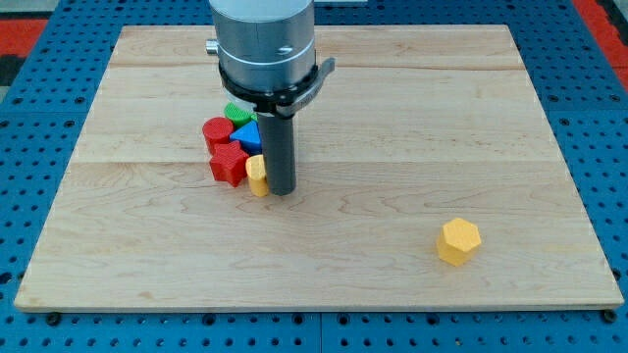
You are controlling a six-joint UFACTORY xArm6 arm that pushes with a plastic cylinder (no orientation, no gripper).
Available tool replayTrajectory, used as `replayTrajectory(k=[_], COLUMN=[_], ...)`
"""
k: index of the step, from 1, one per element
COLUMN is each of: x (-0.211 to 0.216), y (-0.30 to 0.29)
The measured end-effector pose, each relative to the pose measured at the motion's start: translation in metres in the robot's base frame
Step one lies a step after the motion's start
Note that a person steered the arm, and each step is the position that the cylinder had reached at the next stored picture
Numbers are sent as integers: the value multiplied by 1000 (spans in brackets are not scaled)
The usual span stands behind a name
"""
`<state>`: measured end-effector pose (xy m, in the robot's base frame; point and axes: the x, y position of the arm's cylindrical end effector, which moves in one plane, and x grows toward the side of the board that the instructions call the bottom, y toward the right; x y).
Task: Push the yellow hexagon towards the group of blocks
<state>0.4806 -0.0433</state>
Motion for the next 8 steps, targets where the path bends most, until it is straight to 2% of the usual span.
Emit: replayTrajectory(k=[1,2,3,4,5,6,7,8], x=[2,7,-12,15,61,91,102,93], y=[8,76,175,269,291,282,237,175])
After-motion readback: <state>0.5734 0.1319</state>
